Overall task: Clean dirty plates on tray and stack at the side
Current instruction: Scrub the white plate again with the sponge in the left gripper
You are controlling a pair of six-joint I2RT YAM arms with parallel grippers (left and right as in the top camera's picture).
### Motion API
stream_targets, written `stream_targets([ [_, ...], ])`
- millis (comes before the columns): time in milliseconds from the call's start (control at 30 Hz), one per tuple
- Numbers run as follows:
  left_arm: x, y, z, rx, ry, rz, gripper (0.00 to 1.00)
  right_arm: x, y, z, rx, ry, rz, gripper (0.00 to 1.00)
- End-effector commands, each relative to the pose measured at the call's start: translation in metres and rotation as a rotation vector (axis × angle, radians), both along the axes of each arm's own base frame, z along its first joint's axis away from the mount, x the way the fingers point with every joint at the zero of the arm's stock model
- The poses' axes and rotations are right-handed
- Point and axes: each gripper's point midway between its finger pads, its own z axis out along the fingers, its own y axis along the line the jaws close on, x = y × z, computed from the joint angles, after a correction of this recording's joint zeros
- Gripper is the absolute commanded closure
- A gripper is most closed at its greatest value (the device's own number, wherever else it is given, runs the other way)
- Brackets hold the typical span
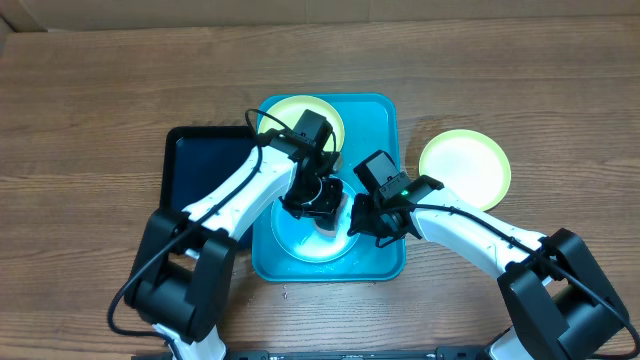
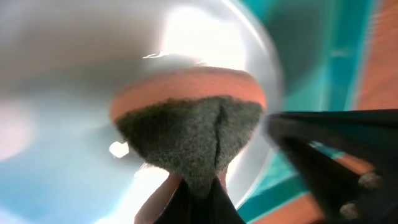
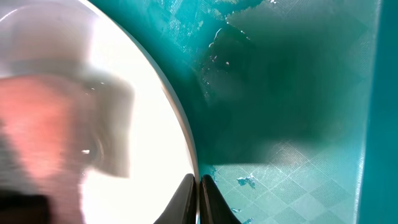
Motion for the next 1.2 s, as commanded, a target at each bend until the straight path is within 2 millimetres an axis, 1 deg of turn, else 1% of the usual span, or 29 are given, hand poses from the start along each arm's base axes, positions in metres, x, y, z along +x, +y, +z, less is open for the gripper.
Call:
stream_targets([
  [0, 0.015, 0.041, 0.002, 0.222, -0.09, 0.069, 0.96, 0.0, 0.002, 0.001, 0.002, -0.007, 0.008, 0.96],
  [167, 0.011, 0.06, -0.008, 0.325, -0.094, 0.109, 0.96, 0.0, 0.002, 0.001, 0.002, -0.007, 0.008, 0.96],
  [200, 0.01, 0.065, -0.013, 0.348, -0.096, 0.133, 0.96, 0.0, 0.002, 0.001, 0.002, -0.007, 0.008, 0.96],
  [367, 0.006, 0.071, -0.028, 0.366, -0.097, 0.196, 0.96, 0.0, 0.002, 0.001, 0.002, -0.007, 0.008, 0.96],
  [433, 0.004, 0.07, -0.035, 0.353, -0.096, 0.195, 0.96, 0.0, 0.002, 0.001, 0.002, -0.007, 0.008, 0.96],
  [533, -0.005, 0.061, -0.043, 0.304, -0.059, 0.182, 0.96, 0.0, 0.002, 0.001, 0.002, -0.007, 0.008, 0.96],
  [600, -0.013, 0.05, -0.047, 0.233, -0.027, 0.155, 0.96, 0.0, 0.002, 0.001, 0.002, -0.008, 0.008, 0.96],
  [667, -0.02, 0.033, -0.049, 0.133, 0.004, 0.112, 0.96, 0.0, 0.002, 0.001, 0.002, -0.008, 0.008, 0.96],
  [767, -0.03, 0.006, -0.043, -0.03, 0.046, 0.041, 0.96, 0.0, 0.002, 0.001, 0.002, -0.007, 0.008, 0.96],
  [867, -0.034, -0.012, -0.034, -0.151, 0.059, -0.02, 0.96, 0.0, 0.002, 0.001, 0.002, -0.007, 0.008, 0.96],
  [900, -0.036, -0.016, -0.031, -0.183, 0.068, -0.031, 0.96, 0.0, 0.002, 0.001, 0.002, -0.007, 0.008, 0.96],
  [1000, -0.035, -0.019, -0.023, -0.225, 0.073, -0.032, 0.96, 0.0, 0.002, 0.001, 0.002, -0.006, 0.008, 0.95],
  [1100, -0.031, -0.018, -0.009, -0.251, 0.054, -0.026, 0.96, -0.001, 0.001, 0.0, 0.0, -0.004, 0.008, 0.8],
  [1133, -0.028, -0.015, -0.002, -0.255, 0.039, -0.019, 0.96, -0.001, 0.001, 0.0, -0.001, -0.003, 0.007, 0.73],
  [1167, -0.025, -0.013, 0.007, -0.265, 0.016, -0.02, 0.96, -0.001, 0.001, 0.0, -0.002, -0.001, 0.007, 0.7],
])
